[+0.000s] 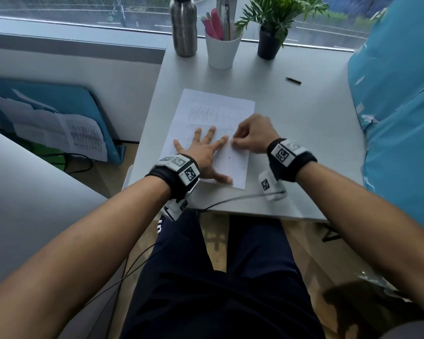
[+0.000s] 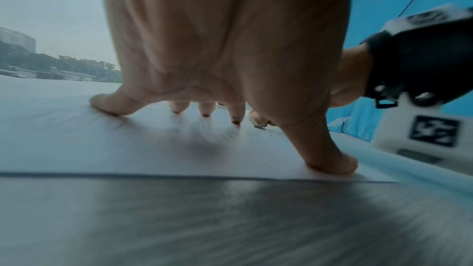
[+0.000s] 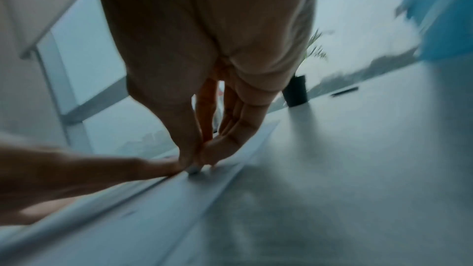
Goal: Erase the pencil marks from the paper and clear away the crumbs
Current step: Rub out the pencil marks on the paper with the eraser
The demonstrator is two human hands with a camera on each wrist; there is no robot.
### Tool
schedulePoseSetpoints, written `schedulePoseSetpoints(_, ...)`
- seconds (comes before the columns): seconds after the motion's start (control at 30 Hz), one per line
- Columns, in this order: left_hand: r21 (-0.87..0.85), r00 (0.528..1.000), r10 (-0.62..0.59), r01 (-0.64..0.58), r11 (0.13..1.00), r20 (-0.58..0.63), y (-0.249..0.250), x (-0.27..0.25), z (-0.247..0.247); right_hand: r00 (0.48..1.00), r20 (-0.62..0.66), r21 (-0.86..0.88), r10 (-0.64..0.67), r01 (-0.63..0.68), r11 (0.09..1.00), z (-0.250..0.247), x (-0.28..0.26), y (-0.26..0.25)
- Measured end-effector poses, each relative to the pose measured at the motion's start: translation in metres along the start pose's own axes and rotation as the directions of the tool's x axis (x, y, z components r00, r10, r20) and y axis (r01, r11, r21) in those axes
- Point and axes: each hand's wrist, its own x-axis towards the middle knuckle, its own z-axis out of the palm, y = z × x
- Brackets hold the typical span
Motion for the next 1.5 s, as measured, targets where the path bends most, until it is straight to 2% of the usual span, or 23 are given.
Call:
schedulePoseSetpoints(0.03,-0.005,1.000,-0.002,0.002,1.000,-0.003,0.000,0.000,0.000,0.999,-0.038,0.007,0.017,-0.017,1.000,0.000,0.001,0.001)
schedulePoseSetpoints(0.07,-0.009,1.000,0.001,-0.001,1.000,-0.006,0.000,0.000,-0.001,1.000,-0.013,0.007,-0.004,0.004,1.000,0.005,-0.002,-0.002)
schedulePoseSetpoints(0.13,-0.017,1.000,0.006,-0.007,1.000,-0.012,0.000,0.001,-0.001,0.985,0.127,-0.021,-0.118,0.122,0.992,0.018,-0.015,-0.015)
schedulePoseSetpoints(0.17,-0.018,1.000,0.008,-0.008,1.000,-0.010,0.000,0.001,0.000,0.980,0.150,-0.015,-0.130,0.133,0.991,0.020,-0.016,-0.014)
schedulePoseSetpoints(0.23,-0.013,1.000,0.007,-0.007,1.000,-0.005,0.000,0.001,0.001,0.999,0.047,0.011,-0.025,0.025,1.000,0.010,-0.003,-0.005)
schedulePoseSetpoints(0.3,-0.010,1.000,-0.003,0.003,1.000,-0.010,0.000,0.001,0.001,0.999,-0.037,0.024,0.021,-0.020,1.000,0.004,0.004,-0.002)
schedulePoseSetpoints(0.4,-0.015,1.000,0.001,-0.002,1.000,-0.018,0.000,0.002,0.000,0.981,0.161,-0.017,-0.109,0.113,0.993,0.024,-0.015,-0.018)
schedulePoseSetpoints(0.43,-0.013,1.000,0.000,-0.001,1.000,-0.018,-0.001,0.002,0.000,0.974,0.177,-0.019,-0.138,0.143,0.989,0.027,-0.018,-0.019)
schedulePoseSetpoints(0.53,0.015,1.000,-0.007,0.007,1.000,-0.013,-0.003,-0.004,-0.002,1.000,0.031,0.024,-0.002,0.002,1.000,0.010,0.003,-0.005)
schedulePoseSetpoints(0.6,0.037,1.000,0.027,-0.027,0.999,0.000,-0.004,-0.001,-0.008,0.998,-0.004,0.010,0.059,-0.059,0.998,-0.001,0.010,0.005)
schedulePoseSetpoints(0.73,0.058,0.988,0.142,-0.146,0.988,0.061,-0.023,0.002,-0.022,0.999,0.001,-0.028,0.049,-0.049,0.998,-0.003,0.012,0.008)
schedulePoseSetpoints(0.83,0.053,0.985,0.157,-0.161,0.986,0.068,-0.027,0.003,-0.023,0.996,-0.056,-0.024,0.068,-0.069,0.997,-0.006,0.013,0.008)
schedulePoseSetpoints(0.9,0.038,0.986,0.151,-0.154,0.987,0.067,-0.025,0.005,-0.022,1.000,0.003,-0.013,-0.007,0.007,1.000,0.009,-0.001,-0.001)
schedulePoseSetpoints(0.97,0.023,0.986,0.146,-0.148,0.989,0.075,-0.024,0.006,-0.022,0.984,0.134,0.004,-0.120,0.121,0.993,0.020,-0.017,-0.012)
schedulePoseSetpoints(1.0,0.024,0.987,0.142,-0.144,0.989,0.079,-0.024,0.006,-0.023,0.979,0.158,0.005,-0.125,0.125,0.992,0.018,-0.015,-0.010)
schedulePoseSetpoints(1.13,0.022,0.991,0.114,-0.116,0.993,0.076,-0.019,0.008,-0.024,0.998,-0.047,0.014,0.039,-0.039,0.999,-0.006,0.012,0.009)
schedulePoseSetpoints(1.17,0.021,0.991,0.107,-0.109,0.994,0.074,-0.018,0.009,-0.024,0.999,-0.035,0.023,0.032,-0.031,0.999,-0.002,0.009,0.007)
schedulePoseSetpoints(1.27,0.019,0.991,0.099,-0.101,0.995,0.087,-0.017,0.012,-0.026,0.982,0.158,0.021,-0.107,0.105,0.994,0.019,-0.010,-0.008)
schedulePoseSetpoints(1.3,0.021,0.991,0.093,-0.095,0.995,0.095,-0.017,0.012,-0.026,0.984,0.154,0.003,-0.090,0.090,0.996,0.015,-0.006,-0.006)
schedulePoseSetpoints(1.4,0.018,0.992,0.079,-0.082,0.997,0.095,-0.014,0.013,-0.027,0.999,-0.033,-0.011,0.044,-0.044,0.999,-0.008,0.013,0.006)
schedulePoseSetpoints(1.43,0.018,0.993,0.077,-0.078,0.997,0.091,-0.014,0.013,-0.027,0.999,-0.034,-0.013,0.042,-0.042,0.999,-0.005,0.012,0.005)
schedulePoseSetpoints(1.5,0.024,0.993,0.076,-0.079,0.997,0.085,-0.014,0.015,-0.026,0.992,0.111,-0.030,-0.057,0.061,0.998,0.014,-0.004,-0.010)
